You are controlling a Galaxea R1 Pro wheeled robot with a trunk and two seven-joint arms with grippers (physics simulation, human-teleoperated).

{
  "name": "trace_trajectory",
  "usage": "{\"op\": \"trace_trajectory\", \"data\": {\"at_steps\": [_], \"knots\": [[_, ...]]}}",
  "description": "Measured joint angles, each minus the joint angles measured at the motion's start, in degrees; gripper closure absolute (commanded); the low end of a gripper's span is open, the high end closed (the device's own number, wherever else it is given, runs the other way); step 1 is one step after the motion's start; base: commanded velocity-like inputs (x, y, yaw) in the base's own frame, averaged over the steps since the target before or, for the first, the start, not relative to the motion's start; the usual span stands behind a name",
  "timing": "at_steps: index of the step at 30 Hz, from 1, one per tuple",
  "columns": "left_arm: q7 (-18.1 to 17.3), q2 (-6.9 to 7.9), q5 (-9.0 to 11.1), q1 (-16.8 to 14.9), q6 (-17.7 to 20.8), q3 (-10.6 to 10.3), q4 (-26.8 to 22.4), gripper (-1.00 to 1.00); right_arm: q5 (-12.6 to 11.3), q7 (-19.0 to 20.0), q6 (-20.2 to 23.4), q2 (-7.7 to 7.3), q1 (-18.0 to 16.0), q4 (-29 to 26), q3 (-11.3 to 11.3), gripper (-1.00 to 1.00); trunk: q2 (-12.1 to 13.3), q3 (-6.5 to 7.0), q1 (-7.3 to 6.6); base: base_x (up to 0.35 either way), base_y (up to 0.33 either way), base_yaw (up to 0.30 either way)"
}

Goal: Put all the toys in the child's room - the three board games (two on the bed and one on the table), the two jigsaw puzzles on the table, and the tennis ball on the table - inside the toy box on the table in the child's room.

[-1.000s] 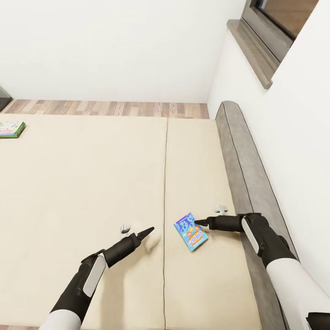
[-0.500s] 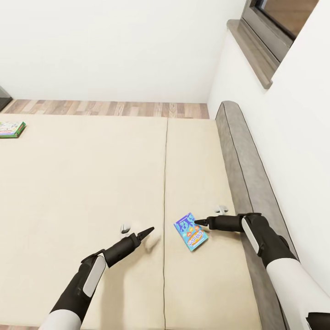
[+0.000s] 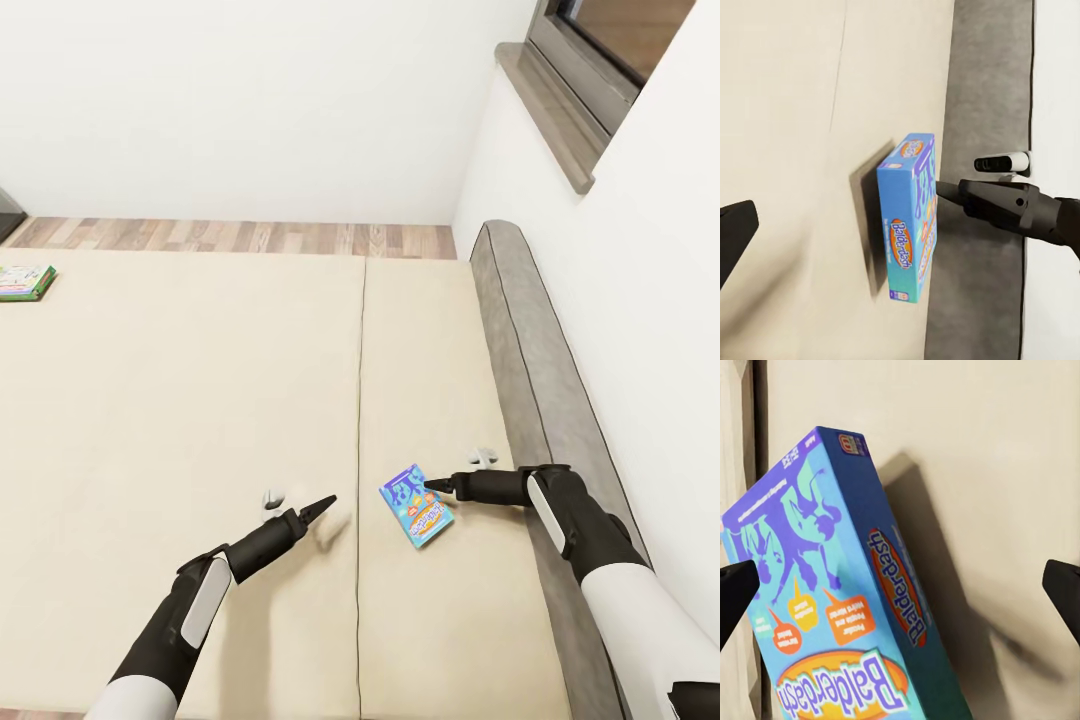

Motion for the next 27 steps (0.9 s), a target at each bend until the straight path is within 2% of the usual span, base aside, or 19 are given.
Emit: {"op": "trace_trajectory", "data": {"at_steps": [8,15,24,27], "knots": [[-0.64,0.28,0.08,0.05,-0.49,0.23,0.45,-1.00,0.27,0.73,-0.20,-0.05,-0.29,0.44,0.03,-1.00,0.00,0.00,0.00,0.000,0.000,0.000],[-2.87,1.09,2.43,-0.56,0.74,0.94,0.16,-1.00,1.45,0.73,-0.99,0.23,-0.38,0.86,-0.54,-1.00,0.00,0.00,0.00,0.000,0.000,0.000],[-5.76,1.35,5.37,-0.68,2.70,1.13,-1.98,-1.00,0.96,-1.32,-0.90,0.52,-0.32,-0.35,-0.65,-1.00,0.00,0.00,0.00,0.000,0.000,0.000],[-5.89,1.40,5.56,-0.68,3.20,1.17,-2.59,-1.00,1.03,-2.09,-1.01,0.74,-0.16,-1.00,-0.66,-1.00,0.00,0.00,0.00,0.000,0.000,0.000]]}}
